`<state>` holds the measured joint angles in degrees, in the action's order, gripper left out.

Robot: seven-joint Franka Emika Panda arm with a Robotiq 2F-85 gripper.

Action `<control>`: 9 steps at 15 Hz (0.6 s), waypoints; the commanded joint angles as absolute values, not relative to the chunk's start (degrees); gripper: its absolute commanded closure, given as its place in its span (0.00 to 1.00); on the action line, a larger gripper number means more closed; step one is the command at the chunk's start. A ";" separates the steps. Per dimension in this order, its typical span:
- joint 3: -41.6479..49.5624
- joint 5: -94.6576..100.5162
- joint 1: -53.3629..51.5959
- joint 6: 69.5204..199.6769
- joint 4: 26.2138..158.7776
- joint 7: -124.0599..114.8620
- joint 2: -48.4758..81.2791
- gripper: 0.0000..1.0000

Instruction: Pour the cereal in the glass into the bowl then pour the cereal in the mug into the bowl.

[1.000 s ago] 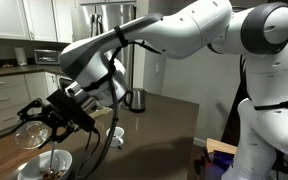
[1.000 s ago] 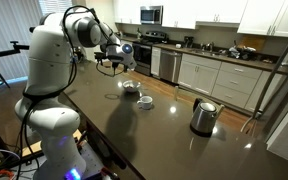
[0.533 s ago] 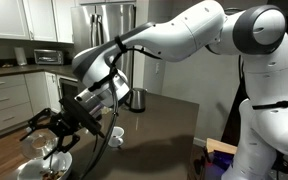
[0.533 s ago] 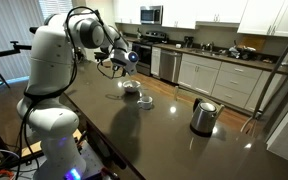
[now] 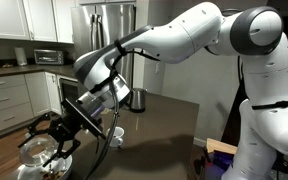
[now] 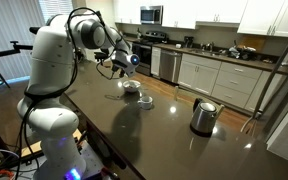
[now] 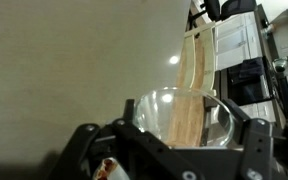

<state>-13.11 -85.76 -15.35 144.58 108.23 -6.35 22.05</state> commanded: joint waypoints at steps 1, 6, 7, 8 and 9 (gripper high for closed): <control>-13.11 -87.19 -13.28 134.44 108.35 -9.90 21.99 0.40; -11.49 -86.46 -12.72 125.03 108.50 -18.05 23.58 0.40; -11.17 -86.30 -12.81 123.98 108.32 -19.73 24.29 0.40; -10.81 -86.02 -12.96 123.22 108.04 -21.54 25.05 0.40; -10.54 -85.97 -12.84 122.06 107.65 -22.92 25.92 0.40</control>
